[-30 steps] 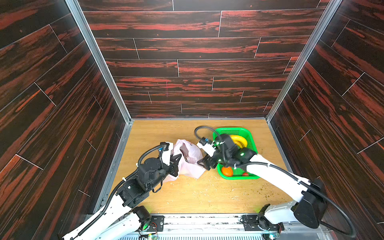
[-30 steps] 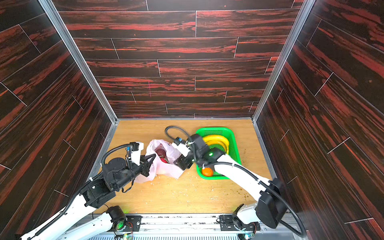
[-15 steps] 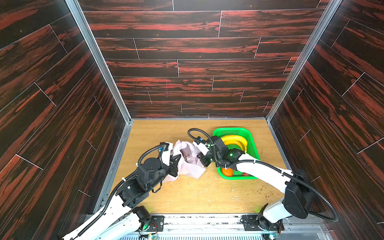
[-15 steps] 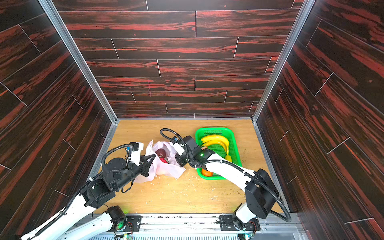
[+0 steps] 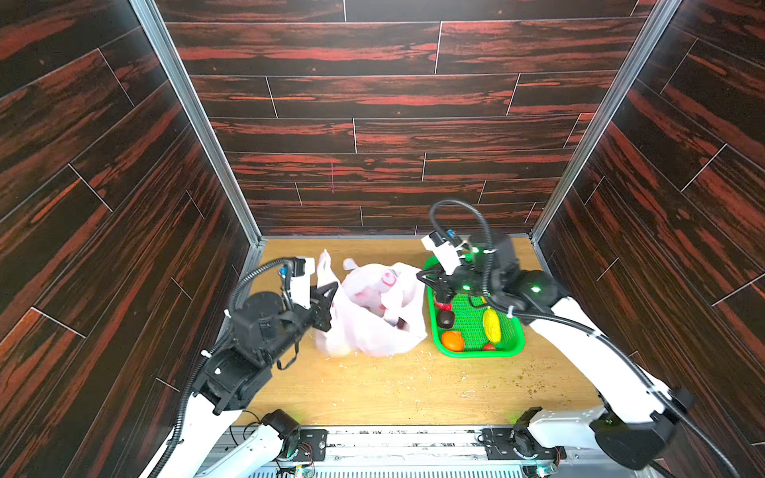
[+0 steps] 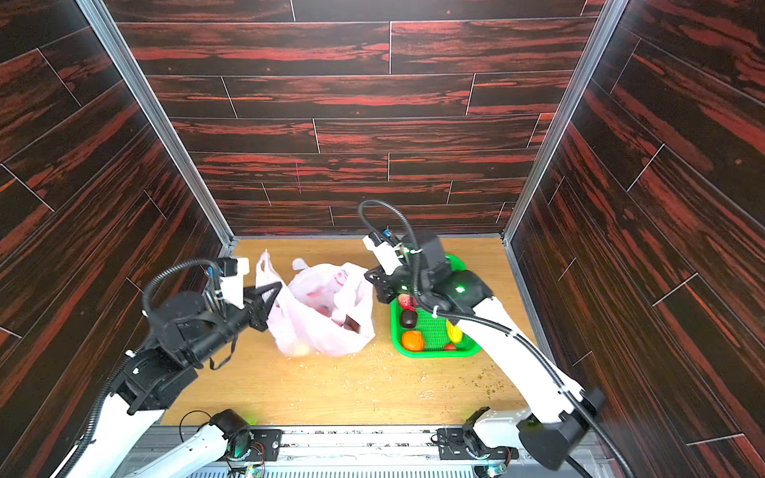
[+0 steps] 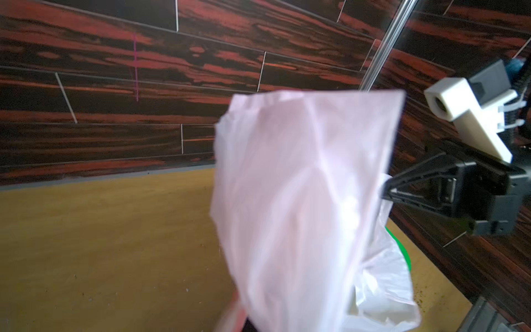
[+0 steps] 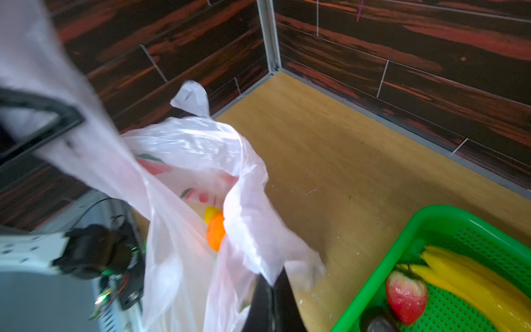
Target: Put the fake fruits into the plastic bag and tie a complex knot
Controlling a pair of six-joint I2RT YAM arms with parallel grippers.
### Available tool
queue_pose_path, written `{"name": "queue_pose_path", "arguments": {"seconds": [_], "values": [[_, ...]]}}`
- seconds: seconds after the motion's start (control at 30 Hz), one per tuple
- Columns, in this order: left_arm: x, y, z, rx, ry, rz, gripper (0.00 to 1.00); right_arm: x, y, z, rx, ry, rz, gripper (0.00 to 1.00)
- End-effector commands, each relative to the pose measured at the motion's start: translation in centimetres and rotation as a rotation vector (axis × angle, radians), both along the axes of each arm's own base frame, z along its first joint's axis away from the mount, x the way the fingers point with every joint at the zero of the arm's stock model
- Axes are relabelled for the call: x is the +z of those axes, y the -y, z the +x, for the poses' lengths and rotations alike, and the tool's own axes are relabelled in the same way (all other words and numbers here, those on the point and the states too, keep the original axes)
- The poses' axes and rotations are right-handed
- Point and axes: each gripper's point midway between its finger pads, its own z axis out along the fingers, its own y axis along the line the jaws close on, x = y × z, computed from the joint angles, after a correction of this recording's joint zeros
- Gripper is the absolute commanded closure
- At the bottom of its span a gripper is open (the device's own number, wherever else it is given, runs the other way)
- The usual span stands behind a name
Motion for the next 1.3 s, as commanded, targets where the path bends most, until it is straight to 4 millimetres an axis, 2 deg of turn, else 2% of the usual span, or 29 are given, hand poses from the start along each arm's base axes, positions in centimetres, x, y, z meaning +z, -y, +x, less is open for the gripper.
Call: {"name": "queue_pose_path", "arguments": {"seconds": [0.0,0.2,0.3,0.4,0.57,0.63,0.7,0.83,0.9,1.03,1.17,1.27], "values": [[1.0,1.0,0.1,-0.074,0.017,-0.011,1.0,-2.1,1.7,-1.0,-0.003,-0.116,-0.024,1.0],[-2.7,3.3,1.9,-0.147,-0.044,-0.097,1.0,-6.2,4.0,0.5,-0.083,-0.216,-0.04,1.0],[-2.9,3.8,2.3,-0.167,-0.043,-0.112,1.0,-6.5,5.1,1.5,-0.125,-0.218,-0.051,1.0],[-2.2,4.0,2.8,-0.174,-0.036,-0.106,1.0,-6.3,6.1,2.7,-0.17,-0.205,-0.069,1.0],[0.5,3.9,4.0,-0.18,0.005,-0.107,1.0,-4.1,6.3,4.2,-0.182,-0.157,-0.04,1.0],[0.8,4.1,4.2,-0.186,0.01,-0.109,1.0,-3.7,6.3,4.6,-0.186,-0.149,-0.045,1.0],[0.1,4.3,4.4,-0.192,-0.003,-0.117,1.0,-4.3,6.3,4.8,-0.186,-0.162,-0.047,1.0],[-3.3,4.7,4.5,-0.206,-0.061,-0.147,1.0,-6.0,6.1,4.6,-0.178,-0.212,-0.06,0.94],[-4.3,4.9,4.1,-0.221,-0.077,-0.166,1.0,-5.5,6.1,4.4,-0.172,-0.212,-0.057,0.84],[-5.1,5.0,2.8,-0.257,-0.07,-0.195,1.0,-2.4,6.9,3.7,-0.202,-0.2,-0.046,0.67],[-5.5,4.9,2.0,-0.275,-0.062,-0.219,1.0,0.2,7.4,2.9,-0.237,-0.201,-0.065,0.63],[-5.8,4.5,2.0,-0.249,-0.064,-0.224,1.0,1.3,6.6,2.0,-0.241,-0.191,-0.107,0.63]]}}
